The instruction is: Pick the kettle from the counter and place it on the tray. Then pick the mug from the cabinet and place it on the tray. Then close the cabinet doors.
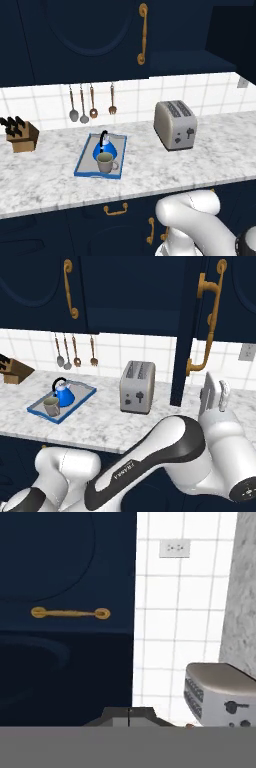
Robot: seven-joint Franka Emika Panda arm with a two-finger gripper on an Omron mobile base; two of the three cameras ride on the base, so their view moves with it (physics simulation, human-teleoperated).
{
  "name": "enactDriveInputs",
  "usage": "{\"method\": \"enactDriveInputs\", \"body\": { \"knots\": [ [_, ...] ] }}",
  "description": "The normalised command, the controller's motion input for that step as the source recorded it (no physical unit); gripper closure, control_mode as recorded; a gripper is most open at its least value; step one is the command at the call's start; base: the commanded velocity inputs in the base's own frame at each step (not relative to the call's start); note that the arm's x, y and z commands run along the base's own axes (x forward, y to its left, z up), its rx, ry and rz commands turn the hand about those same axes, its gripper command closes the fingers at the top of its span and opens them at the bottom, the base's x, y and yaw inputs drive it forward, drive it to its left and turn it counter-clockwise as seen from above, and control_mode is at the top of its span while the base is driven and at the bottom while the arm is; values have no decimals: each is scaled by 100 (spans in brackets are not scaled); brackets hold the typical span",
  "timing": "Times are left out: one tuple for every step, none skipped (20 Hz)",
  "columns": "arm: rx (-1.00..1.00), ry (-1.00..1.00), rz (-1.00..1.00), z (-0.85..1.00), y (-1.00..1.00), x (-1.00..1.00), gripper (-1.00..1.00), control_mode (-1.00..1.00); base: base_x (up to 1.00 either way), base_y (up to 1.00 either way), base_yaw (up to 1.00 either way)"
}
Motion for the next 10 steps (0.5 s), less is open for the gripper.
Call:
{"method": "enactDriveInputs", "body": {
  "knots": [
    [25,-5,9,1,0,55,100,-100,0,0,0],
    [23,-5,9,5,0,45,100,-100,0,0,0],
    [21,-5,10,7,0,36,100,-100,0,0,0],
    [19,-7,11,10,0,18,100,-100,0,0,0],
    [15,-9,12,14,5,0,100,-100,0,0,0],
    [11,-9,13,21,16,0,100,-100,0,0,0],
    [9,-12,13,29,26,0,100,-100,0,0,0],
    [7,-13,13,38,34,-6,100,-100,0,0,0],
    [5,-15,13,46,44,-7,100,-100,0,0,0],
    [3,-13,12,49,60,-4,100,-100,0,0,0]
  ]
}}
